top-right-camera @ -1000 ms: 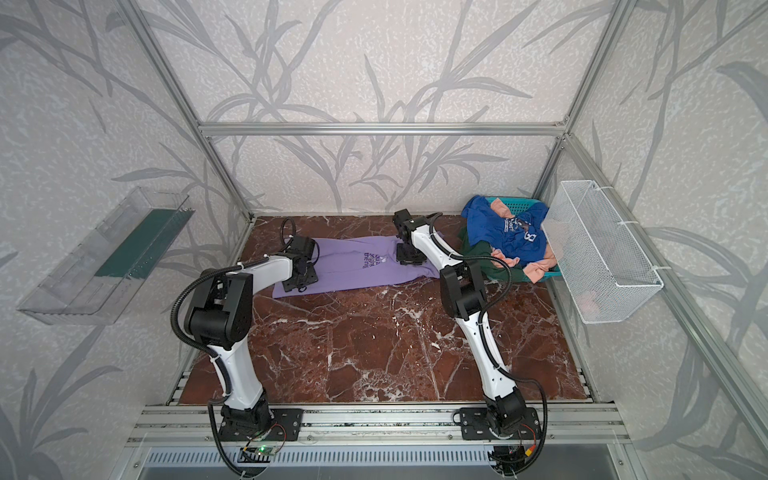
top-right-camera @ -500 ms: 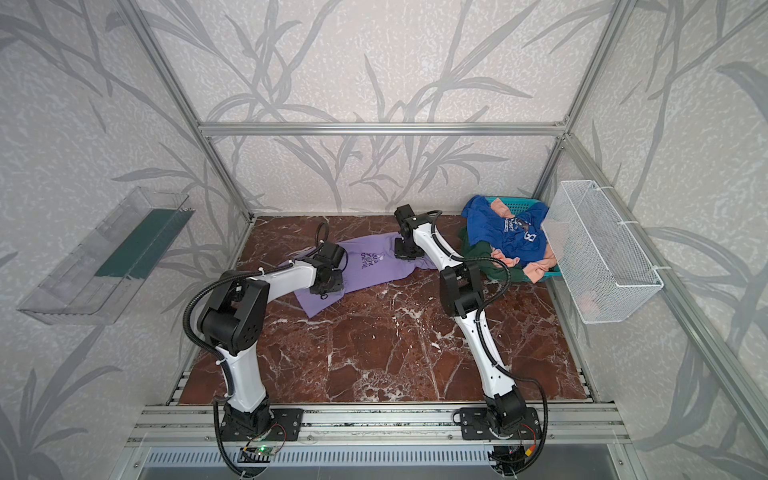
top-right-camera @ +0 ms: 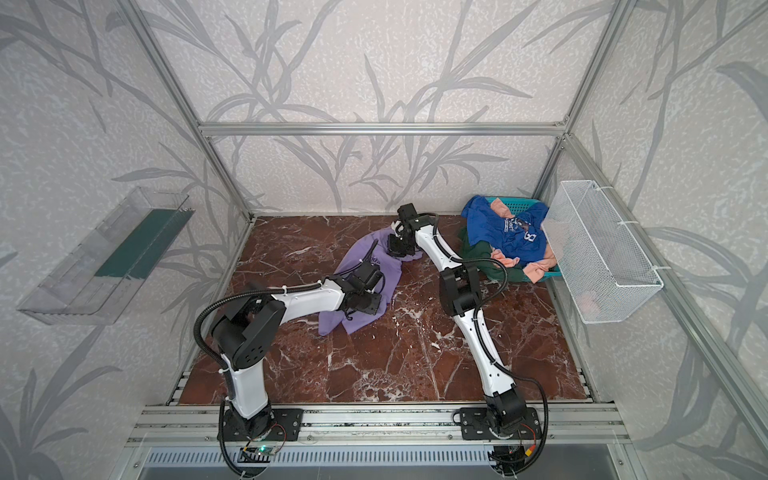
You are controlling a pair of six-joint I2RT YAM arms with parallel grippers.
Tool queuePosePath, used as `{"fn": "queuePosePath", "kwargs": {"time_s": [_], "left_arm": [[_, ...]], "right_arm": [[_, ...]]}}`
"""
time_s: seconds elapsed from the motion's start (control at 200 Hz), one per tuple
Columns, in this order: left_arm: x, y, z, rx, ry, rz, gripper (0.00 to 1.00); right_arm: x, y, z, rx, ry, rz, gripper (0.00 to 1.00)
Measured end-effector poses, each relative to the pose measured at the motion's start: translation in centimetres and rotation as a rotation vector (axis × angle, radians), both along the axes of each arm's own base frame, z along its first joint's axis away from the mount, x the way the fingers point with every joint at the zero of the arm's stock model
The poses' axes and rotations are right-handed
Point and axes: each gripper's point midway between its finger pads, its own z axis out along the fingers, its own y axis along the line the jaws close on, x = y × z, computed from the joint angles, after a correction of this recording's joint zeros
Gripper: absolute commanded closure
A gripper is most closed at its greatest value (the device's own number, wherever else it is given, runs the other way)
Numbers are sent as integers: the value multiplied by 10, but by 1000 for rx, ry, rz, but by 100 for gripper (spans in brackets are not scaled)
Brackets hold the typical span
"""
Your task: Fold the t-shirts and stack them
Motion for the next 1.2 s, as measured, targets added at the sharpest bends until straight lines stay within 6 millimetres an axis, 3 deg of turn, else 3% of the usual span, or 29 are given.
{"fn": "queuePosePath", "kwargs": {"time_s": [0.215,0.32,0.405,0.545,0.65,0.69,0.89,1.025,1.2], "left_arm": [[-23,-56,3,-64,27,-210,66],[-31,-74,4,-84,35,-277,65],[-37,-80,4,-85,37,-311,61],[-44,-85,5,-92,34,-349,53],[-50,-82,9,-94,30,-355,46],[-51,-80,12,-96,25,-354,43],[-49,-68,43,-113,-61,-325,27],[-42,-63,61,-126,-122,-285,19],[-36,-48,66,-104,-163,-220,16]], "right_arm": [[-13,9,-1,9,4,79,80],[-16,13,2,24,3,101,53],[-18,17,9,51,4,113,31],[-19,18,18,78,9,117,18],[-12,8,23,87,10,88,11],[-8,1,25,88,9,69,0],[17,-43,47,125,12,-69,1],[28,-70,82,141,-35,-130,1],[19,-85,125,97,-96,-172,0]]}}
